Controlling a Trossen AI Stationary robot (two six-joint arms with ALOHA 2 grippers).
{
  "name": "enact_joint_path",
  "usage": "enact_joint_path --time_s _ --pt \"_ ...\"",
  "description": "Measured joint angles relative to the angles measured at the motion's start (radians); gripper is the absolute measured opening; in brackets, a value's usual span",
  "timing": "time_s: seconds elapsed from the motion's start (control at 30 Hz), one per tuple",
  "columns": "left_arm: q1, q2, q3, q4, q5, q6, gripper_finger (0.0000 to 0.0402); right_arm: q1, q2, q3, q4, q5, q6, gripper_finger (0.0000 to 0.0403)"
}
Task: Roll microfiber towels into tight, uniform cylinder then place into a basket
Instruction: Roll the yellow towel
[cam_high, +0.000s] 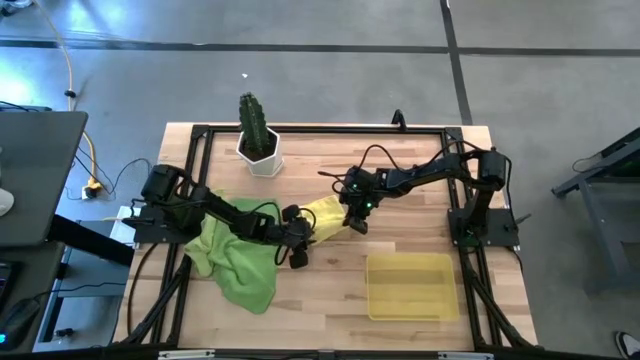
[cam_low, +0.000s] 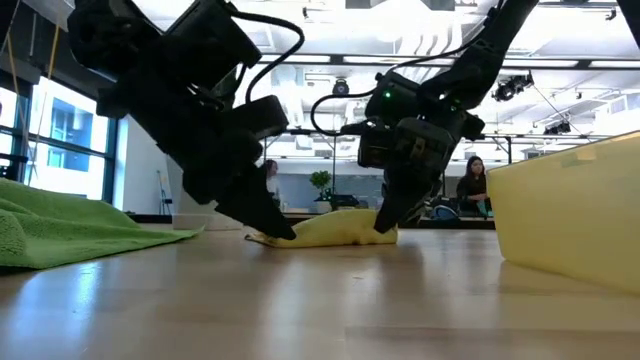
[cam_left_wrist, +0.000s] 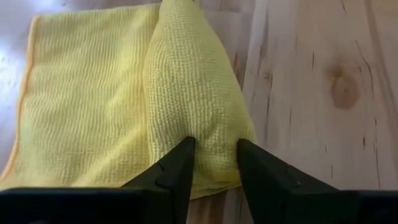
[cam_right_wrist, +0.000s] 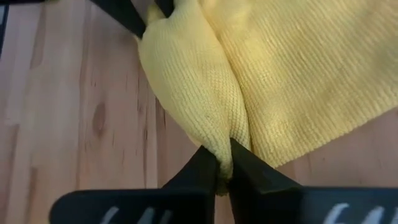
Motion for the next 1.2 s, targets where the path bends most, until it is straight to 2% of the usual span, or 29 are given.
enact_joint_path --time_s 0.23,0.37,0.47,0.7,0.83,0.97,1.2 --pt "0.024 0.005 0.000 -0.018 0.028 -0.080 0.0075 -0.008 -0.025 0.000 -0.012 0.008 -0.236 0.0100" --pt "0.048 0.005 0.001 -0.017 0.112 -0.130 0.0032 -0.024 -0.096 0.001 -0.037 0.103 -0.380 0.0133" --pt "0.071 0.005 0.001 -0.012 0.165 -0.191 0.0007 -0.025 -0.171 0.001 -0.086 0.171 -0.494 0.0139" --pt "0.127 0.004 0.000 -0.006 0.291 -0.271 0.0004 0.044 -0.273 -0.042 -0.077 0.173 -0.730 0.0138" --pt "0.153 0.003 -0.001 -0.003 0.321 -0.290 0.0002 0.081 -0.244 -0.094 0.061 0.196 -0.741 0.0138" --pt "0.166 0.003 -0.003 0.006 0.348 -0.290 0.0002 0.105 -0.208 -0.142 0.197 0.305 -0.732 0.0138" --pt "0.175 0.003 -0.004 0.008 0.352 -0.290 0.0001 0.128 -0.186 -0.148 0.187 0.307 -0.733 0.0138"
